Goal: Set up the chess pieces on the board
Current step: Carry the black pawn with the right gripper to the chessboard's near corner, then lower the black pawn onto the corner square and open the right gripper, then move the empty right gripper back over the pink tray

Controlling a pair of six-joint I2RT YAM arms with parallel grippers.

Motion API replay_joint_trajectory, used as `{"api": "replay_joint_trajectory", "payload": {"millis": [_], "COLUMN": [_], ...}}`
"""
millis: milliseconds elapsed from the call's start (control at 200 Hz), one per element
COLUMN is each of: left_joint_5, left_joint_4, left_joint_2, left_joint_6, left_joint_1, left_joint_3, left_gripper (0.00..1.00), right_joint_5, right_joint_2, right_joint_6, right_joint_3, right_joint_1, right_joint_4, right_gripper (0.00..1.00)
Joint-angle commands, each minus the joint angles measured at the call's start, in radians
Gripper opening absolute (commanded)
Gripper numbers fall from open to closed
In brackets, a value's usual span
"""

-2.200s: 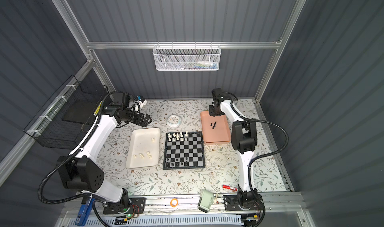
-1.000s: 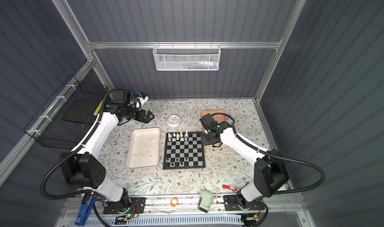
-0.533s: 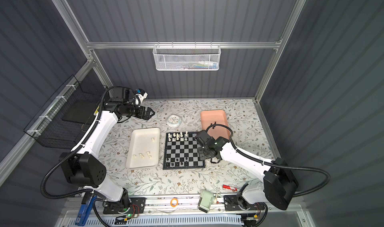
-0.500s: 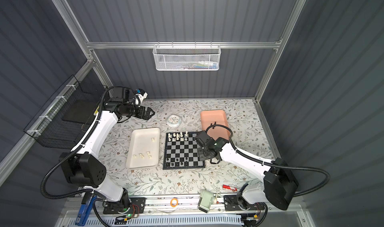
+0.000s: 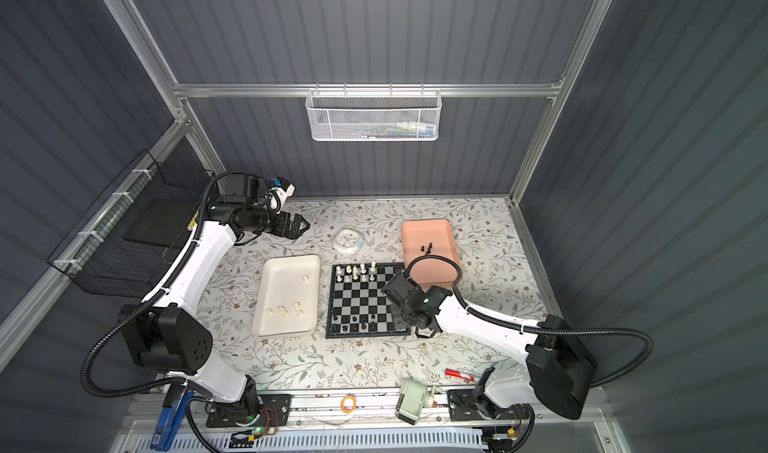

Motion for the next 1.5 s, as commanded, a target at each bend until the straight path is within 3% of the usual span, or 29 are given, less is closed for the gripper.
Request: {"api": "replay_joint_trajectory", "payload": {"millis": [0,770,1191,1306,1496], "left_joint_5": [0.022,0.032,0.025,0.015,-0.002], "left_joint_4": [-0.010,-0.002,-0.005,-0.016,-0.038], "left_joint_2": [-0.033,-0.035,-0.031,-0.030,-0.038], "left_joint_6": [-0.013,-0.016,-0.006,0.007,0.044], "left_joint_1": [-0.007,-0.007,-0.007,-0.007,-0.009], "left_joint_3": [0.009,-0.005,0.008,0.027,0.040], "left_gripper": [1.00,0.99,1.00,0.99,1.00], "right_joint_5": [0.025,0.035,0.140,0.167,0.033], "right_joint_2": [0.011,0.077,0.034,0.036,0.049], "right_joint_6": [0.028,0.062,-0.028,-0.095,-0.177], "right_joint_3": [-0.015,-0.030,0.105,0.225,0.349], "right_joint_1": [0.018,0.061,0.056,-0.012,-0.239], "right_joint_4": [0.022,0.072,-0.023,-0.055,-0.021], "right_gripper": [0.18,0.18,0.31,0.39,0.38]}}
